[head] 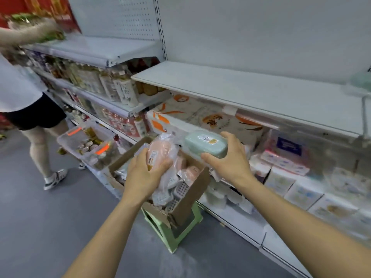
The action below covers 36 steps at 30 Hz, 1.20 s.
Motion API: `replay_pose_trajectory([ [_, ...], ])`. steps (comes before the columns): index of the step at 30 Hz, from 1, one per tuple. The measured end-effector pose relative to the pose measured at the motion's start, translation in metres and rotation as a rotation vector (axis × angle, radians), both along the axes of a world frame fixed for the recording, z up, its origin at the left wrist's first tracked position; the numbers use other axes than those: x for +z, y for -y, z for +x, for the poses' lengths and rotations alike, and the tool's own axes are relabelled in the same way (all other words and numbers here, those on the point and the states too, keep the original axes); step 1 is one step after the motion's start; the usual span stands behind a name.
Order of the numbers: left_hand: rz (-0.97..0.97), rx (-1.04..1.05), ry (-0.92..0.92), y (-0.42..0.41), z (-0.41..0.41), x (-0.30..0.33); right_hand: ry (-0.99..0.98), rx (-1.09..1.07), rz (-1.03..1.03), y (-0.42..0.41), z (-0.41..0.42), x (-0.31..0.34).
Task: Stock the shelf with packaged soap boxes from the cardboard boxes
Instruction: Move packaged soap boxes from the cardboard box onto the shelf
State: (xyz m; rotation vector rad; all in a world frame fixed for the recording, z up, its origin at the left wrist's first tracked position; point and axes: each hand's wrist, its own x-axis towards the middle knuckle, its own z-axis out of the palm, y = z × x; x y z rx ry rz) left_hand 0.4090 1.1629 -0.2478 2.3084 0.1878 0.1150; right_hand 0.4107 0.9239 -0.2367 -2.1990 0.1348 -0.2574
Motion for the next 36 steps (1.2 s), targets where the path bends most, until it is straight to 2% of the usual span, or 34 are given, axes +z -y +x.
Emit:
replay_pose_trajectory([
  [4,-0.042,-0.015,-0.070,-0.046,0.039,-0.038,-0.156,0.043,0.015,-0.047,0.048,-0.038],
  [11,-0.008,-0.120,-0.428,-0.098,0.132,-0.129,-0.483,-0.106,0.095,-0.122,0.117,-0.131],
  [19,0.237,-0.301,-0.642,-0.122,0.200,-0.229,-0.790,-0.258,0.063,-0.187,0.154,-0.225],
  [21,0.298,-0.333,-0.685,-0.123,0.203,-0.244,-0.856,-0.259,0.021,-0.196,0.156,-0.240],
  [26,0.310,-0.456,-0.742,-0.127,0.211,-0.257,-0.963,-0.169,-0.050,-0.196,0.163,-0.246],
  [28,0.322,-0.517,-0.709,-0.126,0.215,-0.247,-0.962,-0.136,-0.073,-0.189,0.163,-0.233],
  [31,0.354,-0.624,-0.542,-0.112,0.221,-0.215,-0.898,-0.108,-0.103,-0.170,0.156,-0.204],
  [36,0.410,-0.751,-0.171,-0.060,0.198,-0.136,-0.614,-0.147,-0.297,-0.125,0.109,-0.130],
])
